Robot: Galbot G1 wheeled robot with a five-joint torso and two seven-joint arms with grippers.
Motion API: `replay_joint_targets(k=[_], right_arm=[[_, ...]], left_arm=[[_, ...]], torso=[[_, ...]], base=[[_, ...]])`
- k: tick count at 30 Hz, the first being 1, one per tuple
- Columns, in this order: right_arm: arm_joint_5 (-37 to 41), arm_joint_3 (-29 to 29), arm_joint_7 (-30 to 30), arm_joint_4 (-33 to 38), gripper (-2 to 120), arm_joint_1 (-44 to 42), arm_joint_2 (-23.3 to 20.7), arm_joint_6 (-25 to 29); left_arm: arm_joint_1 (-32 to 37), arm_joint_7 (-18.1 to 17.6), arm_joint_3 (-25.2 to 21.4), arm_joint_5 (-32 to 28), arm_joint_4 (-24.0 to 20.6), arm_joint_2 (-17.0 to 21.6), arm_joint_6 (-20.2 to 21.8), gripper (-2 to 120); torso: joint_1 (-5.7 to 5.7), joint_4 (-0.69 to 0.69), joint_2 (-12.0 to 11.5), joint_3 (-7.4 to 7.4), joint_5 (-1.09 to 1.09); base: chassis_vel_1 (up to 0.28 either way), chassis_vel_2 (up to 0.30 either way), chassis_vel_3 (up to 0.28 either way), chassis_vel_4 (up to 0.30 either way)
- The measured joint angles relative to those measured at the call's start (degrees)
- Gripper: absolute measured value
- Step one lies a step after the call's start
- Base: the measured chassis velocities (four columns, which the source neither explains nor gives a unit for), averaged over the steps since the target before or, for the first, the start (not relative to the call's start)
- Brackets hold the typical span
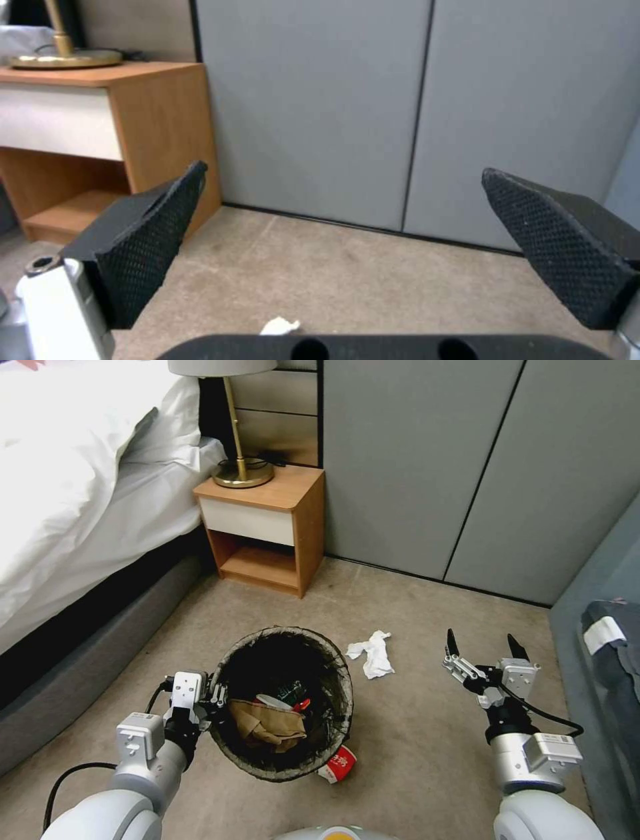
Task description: Pick up the trash bin, then pick up the garbage from the floor and place it into the trash bin.
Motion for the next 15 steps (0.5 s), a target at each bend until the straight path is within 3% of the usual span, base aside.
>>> replay_joint_targets(k=[15], right_arm=[[-0.07, -0.5, 0.01, -0.78, 100, 0.04, -0.03, 0.01]], left_arm=[[-0.18, 0.03, 0.11, -0.04, 0.05, 0.06, 0.0, 1]], torso=[[0.0, 0.0, 0.0, 0.0, 0.0]], base=[[0.072, 0.07, 0.058, 0.062]])
